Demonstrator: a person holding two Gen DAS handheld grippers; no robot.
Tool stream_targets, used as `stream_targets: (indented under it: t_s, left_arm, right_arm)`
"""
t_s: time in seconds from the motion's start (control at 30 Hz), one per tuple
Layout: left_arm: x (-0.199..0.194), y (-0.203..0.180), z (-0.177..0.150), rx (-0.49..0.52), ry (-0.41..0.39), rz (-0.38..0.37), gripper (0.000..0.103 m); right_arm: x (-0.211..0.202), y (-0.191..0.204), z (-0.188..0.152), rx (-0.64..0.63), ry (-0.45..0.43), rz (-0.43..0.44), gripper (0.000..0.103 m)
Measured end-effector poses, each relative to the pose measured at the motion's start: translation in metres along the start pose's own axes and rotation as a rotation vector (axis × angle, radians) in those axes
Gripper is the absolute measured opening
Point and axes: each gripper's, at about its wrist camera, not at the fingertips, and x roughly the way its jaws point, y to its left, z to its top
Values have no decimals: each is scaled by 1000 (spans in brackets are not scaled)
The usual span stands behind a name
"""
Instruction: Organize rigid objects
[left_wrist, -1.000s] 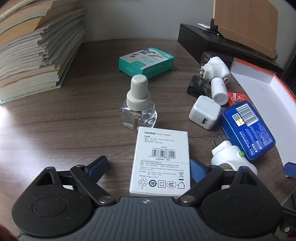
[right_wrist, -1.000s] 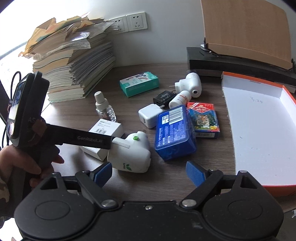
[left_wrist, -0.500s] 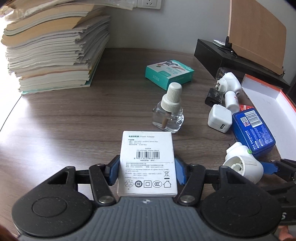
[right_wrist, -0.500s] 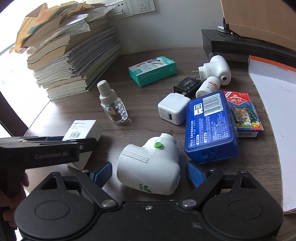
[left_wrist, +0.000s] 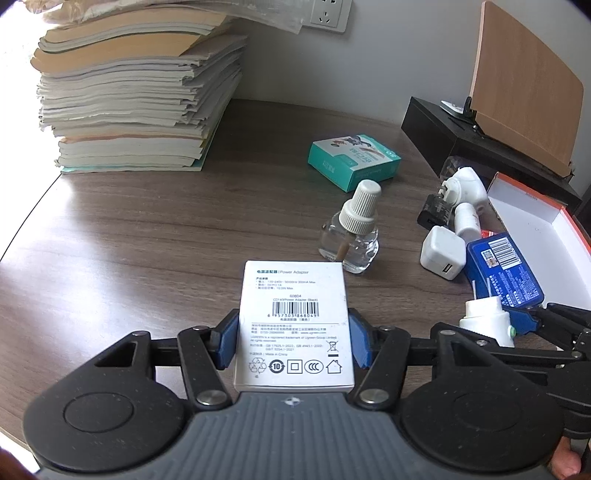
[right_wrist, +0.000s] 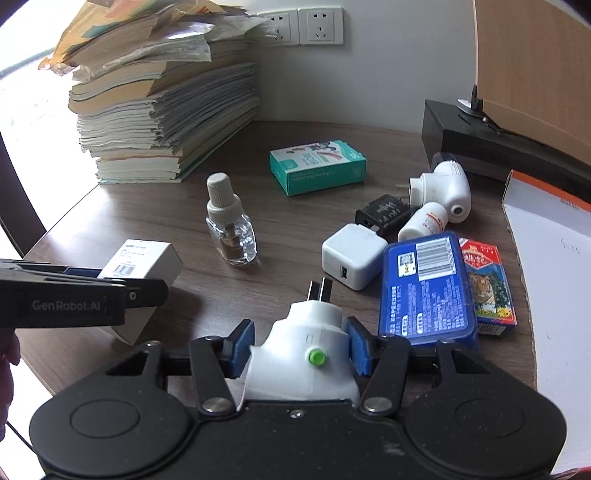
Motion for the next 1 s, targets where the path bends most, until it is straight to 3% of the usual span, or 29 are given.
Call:
stream_targets:
  t_s: [0.03,0.07,0.3,0.37,0.4,0.47,0.63,0.7,0.97,1.0]
  left_arm:
    - [-2,-2,1,-1,-5,-7,60]
    - [-3,-4,1,0,-10,-12,60]
    - [-6,-18,4,4,-21,-42,60]
    - [-6,-21,3,-1,-23,-39,60]
    - [-5,-22,3,-5,-24,-38,60]
    - [-5,-24,2,-9,-21,-32,60]
    - [-10,-25,-4,-30,-15,-1,60]
    - [-12,-25,-5,-40,-15,9,60]
    - [-24,-42,-5,-50,-37,26,60]
    - [-25,-47,-3,-46,-42,24,60]
  right_arm:
    - [-4,0,2,-9,-9,0,65]
    - [-10,1,3,-16,-22,-3,52]
    - [-17,-12,4,-27,-4,-2,50]
    - [-18,-13,1,-44,3,11,53]
    - [-16,-13,0,-57,19,25,68]
    - [-12,-12,-7,-78,39,56,79]
    - [3,-5,-20,-164,81,70,80]
    - [1,-9,-20,-152,71,96,65]
    - [-24,-24,-7,-125,-2,112,60]
    - [-29,-27,-4,-122,-14,114,5]
